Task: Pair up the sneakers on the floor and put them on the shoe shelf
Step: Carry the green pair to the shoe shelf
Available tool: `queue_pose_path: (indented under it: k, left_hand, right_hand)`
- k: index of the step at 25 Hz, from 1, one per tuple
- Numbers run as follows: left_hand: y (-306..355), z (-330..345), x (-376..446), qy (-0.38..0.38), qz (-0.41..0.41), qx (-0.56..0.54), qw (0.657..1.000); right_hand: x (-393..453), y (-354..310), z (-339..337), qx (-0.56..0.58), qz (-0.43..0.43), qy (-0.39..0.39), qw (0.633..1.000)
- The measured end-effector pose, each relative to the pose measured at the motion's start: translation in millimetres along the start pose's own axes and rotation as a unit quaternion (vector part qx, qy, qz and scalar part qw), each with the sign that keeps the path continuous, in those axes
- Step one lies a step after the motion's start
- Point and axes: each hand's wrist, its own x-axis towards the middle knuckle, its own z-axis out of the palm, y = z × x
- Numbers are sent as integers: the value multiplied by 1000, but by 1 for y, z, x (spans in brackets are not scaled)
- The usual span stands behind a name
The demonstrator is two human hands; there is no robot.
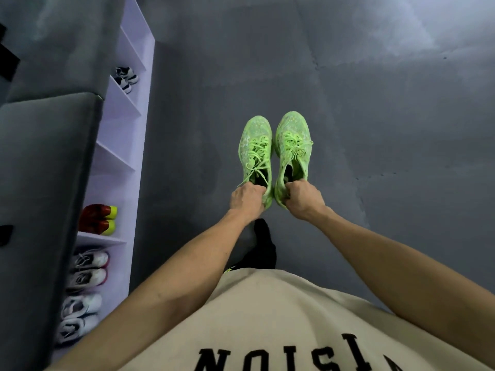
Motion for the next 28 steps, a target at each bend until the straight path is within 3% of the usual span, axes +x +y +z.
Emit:
queue_pose_path:
  k: [9, 15, 22, 28]
  left_hand:
    - [-39, -104, 233, -10, 9, 1, 1000]
    - [-61, -153, 377, -7, -27, -9, 1000]
    - [-86, -216, 510, 36, -137, -78, 987]
    - [-158, -248, 567, 47, -260, -134, 955]
  right_hand:
    - [226, -14, -112, 9, 10, -6, 1000]
    - [378, -13, -173, -10, -19, -19, 1000]
    - [551, -35, -260, -79, -141, -55, 985]
    - [664, -111, -279, -132, -255, -109, 952]
